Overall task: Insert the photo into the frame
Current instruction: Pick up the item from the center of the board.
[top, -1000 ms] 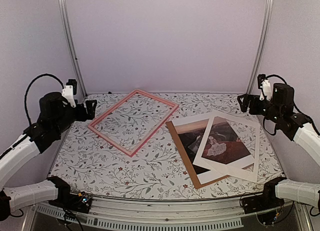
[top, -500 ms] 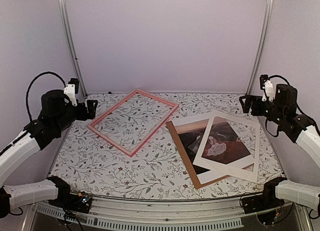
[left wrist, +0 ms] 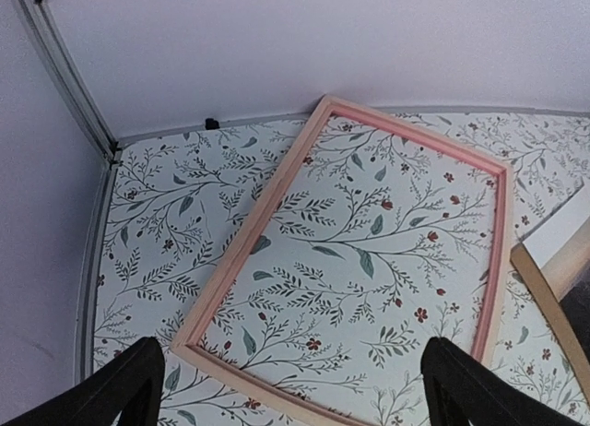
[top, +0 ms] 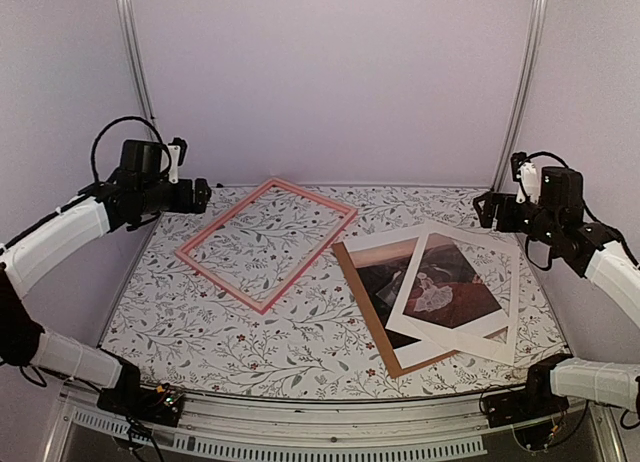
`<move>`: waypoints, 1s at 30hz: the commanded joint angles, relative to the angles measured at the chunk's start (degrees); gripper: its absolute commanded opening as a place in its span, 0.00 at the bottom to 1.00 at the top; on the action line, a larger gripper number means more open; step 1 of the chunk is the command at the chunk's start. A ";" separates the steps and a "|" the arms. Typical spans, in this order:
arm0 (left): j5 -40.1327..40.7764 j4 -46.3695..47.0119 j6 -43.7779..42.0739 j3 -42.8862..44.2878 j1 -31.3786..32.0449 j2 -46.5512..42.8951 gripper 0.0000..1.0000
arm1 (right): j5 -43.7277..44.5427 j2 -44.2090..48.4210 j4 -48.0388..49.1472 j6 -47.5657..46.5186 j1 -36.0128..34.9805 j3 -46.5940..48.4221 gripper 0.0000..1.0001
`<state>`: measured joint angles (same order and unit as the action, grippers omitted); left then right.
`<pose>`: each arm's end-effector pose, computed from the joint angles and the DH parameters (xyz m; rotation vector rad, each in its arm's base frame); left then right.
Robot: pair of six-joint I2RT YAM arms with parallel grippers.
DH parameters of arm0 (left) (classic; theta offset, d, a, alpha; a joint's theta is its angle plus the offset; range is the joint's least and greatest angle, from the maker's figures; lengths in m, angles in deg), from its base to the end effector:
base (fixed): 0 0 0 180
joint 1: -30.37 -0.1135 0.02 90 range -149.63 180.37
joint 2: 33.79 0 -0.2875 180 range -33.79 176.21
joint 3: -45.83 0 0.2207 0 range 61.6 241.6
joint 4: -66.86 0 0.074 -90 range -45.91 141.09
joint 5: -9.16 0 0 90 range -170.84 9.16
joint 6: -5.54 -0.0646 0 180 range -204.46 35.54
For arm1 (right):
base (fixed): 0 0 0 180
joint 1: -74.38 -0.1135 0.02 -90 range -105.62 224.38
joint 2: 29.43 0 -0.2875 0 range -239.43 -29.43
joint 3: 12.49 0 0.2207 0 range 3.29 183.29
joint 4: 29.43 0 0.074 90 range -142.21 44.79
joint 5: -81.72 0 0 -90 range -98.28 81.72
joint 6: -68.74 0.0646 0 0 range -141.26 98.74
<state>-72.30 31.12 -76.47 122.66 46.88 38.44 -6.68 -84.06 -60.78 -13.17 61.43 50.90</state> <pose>0.2618 -0.0676 0.3337 0.0680 2.1081 -0.0985 0.1950 0.0430 0.3283 -0.0652 1.9699 0.2130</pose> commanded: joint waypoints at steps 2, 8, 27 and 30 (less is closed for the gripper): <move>-3.95 -7.04 -4.05 8.80 -2.86 11.08 1.00 | -3.32 -1.12 2.88 0.60 0.35 0.98 0.99; -6.88 -8.94 -7.87 17.60 -5.38 24.09 0.99 | -4.57 -1.28 4.73 1.69 0.30 -0.91 0.99; -14.78 -15.40 -15.87 46.21 -11.38 59.43 0.96 | -5.64 -3.03 4.41 2.28 0.36 -0.80 0.99; -15.08 -15.47 -15.27 48.34 -11.37 62.21 0.95 | -5.47 -3.76 4.03 2.34 0.34 -0.31 0.99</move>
<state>-84.02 17.76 -91.46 167.90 35.63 97.76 -12.05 -87.01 -57.17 -11.57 61.45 50.47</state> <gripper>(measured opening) 0.951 0.990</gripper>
